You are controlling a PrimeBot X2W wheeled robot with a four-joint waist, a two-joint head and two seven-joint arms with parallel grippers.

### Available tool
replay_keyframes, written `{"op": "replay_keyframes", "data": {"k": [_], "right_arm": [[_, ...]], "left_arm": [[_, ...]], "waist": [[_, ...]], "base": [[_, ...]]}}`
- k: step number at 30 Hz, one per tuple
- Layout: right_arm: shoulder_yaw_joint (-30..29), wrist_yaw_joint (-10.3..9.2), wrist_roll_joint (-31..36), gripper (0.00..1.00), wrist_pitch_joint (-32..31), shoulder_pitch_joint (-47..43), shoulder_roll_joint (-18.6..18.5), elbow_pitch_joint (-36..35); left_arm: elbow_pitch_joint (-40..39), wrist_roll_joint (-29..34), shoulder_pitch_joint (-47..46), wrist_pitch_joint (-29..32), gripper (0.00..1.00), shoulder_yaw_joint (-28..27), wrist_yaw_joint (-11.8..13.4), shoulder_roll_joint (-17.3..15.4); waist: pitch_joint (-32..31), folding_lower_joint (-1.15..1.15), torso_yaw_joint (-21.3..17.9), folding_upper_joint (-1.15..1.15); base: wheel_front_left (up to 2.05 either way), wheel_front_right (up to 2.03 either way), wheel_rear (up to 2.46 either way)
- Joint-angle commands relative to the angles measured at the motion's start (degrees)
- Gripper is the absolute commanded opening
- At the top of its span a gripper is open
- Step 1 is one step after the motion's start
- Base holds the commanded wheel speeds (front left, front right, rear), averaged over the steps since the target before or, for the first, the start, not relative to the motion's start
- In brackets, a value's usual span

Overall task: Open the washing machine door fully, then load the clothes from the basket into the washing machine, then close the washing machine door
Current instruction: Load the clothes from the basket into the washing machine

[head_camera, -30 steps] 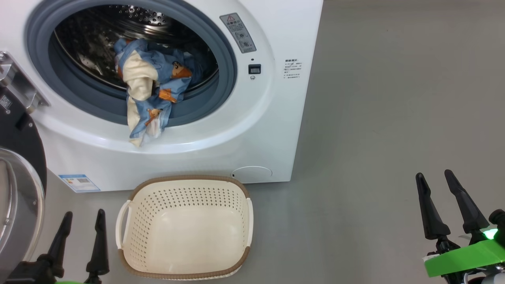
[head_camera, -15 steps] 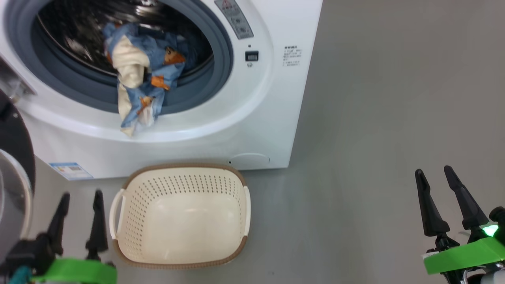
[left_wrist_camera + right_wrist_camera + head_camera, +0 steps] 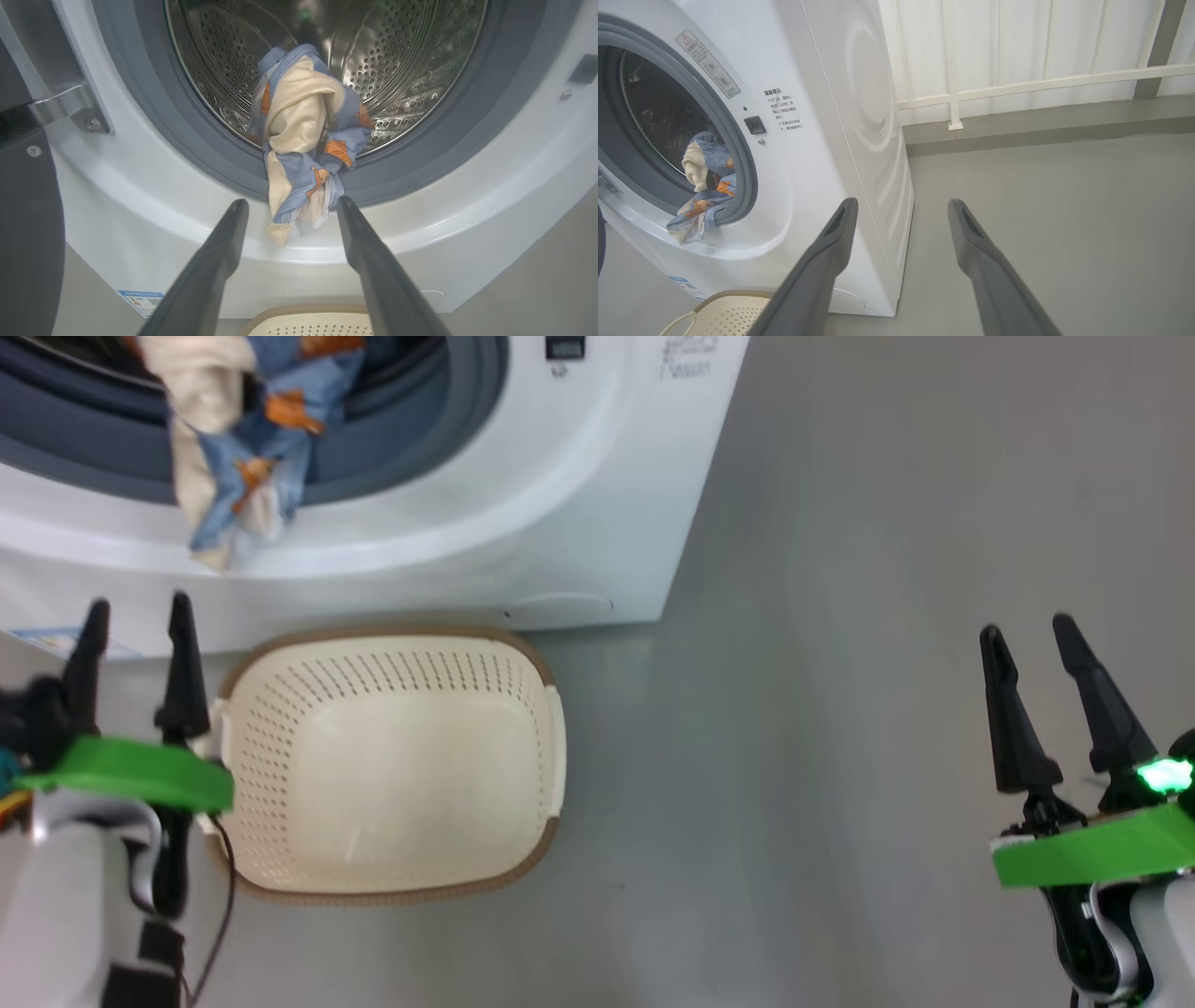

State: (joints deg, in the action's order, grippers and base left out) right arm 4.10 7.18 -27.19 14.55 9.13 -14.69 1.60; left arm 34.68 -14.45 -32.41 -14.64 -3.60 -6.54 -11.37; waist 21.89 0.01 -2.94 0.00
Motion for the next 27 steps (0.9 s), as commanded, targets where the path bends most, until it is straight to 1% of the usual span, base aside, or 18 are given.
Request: {"op": "replay_keyframes", "data": {"k": [1, 12, 21, 25, 26, 27], "right_arm": [[1.3, 0.31, 0.4, 1.0, 0.4, 1.1, -0.8, -1.6], [2.1, 0.31, 0.4, 1.0, 0.4, 5.3, -0.4, -2.2], [2.5, 0.31, 0.4, 1.0, 0.4, 6.4, 0.1, -2.1], [2.7, 0.31, 0.4, 1.0, 0.4, 6.7, 0.3, -2.2], [2.8, 0.31, 0.4, 1.0, 0.4, 6.9, 0.4, -2.2], [2.8, 0.31, 0.5, 1.0, 0.4, 6.9, 0.4, -2.2]], "left_arm": [[0.3, 0.5, -2.3, -0.4, 1.0, -1.8, -0.2, -2.6], [15.0, 1.1, -17.8, -0.4, 1.0, -2.6, -0.5, -5.7], [23.3, 3.0, -24.7, -0.4, 1.0, -1.4, -0.6, -8.5], [25.6, 3.4, -26.6, -0.4, 1.0, -1.1, -0.6, -9.9], [26.0, 3.5, -27.1, -0.4, 0.91, -1.1, -0.6, -10.2], [26.1, 3.6, -27.4, -0.4, 0.49, -0.9, -0.5, -10.0]], "waist": [[5.0, -0.01, -2.0, 0.0], [11.8, -0.01, -3.6, 0.0], [13.6, -0.01, -5.1, 0.0], [14.0, -0.01, -5.7, 0.0], [14.1, -0.01, -5.8, 0.0], [14.1, -0.01, -5.9, 0.0]], "base": [[0.0, 0.0, 0.0], [0.0, 0.0, 0.0], [0.0, 0.0, 0.0], [0.0, 0.0, 0.0], [0.0, 0.0, 0.0], [0.0, 0.0, 0.0]]}}
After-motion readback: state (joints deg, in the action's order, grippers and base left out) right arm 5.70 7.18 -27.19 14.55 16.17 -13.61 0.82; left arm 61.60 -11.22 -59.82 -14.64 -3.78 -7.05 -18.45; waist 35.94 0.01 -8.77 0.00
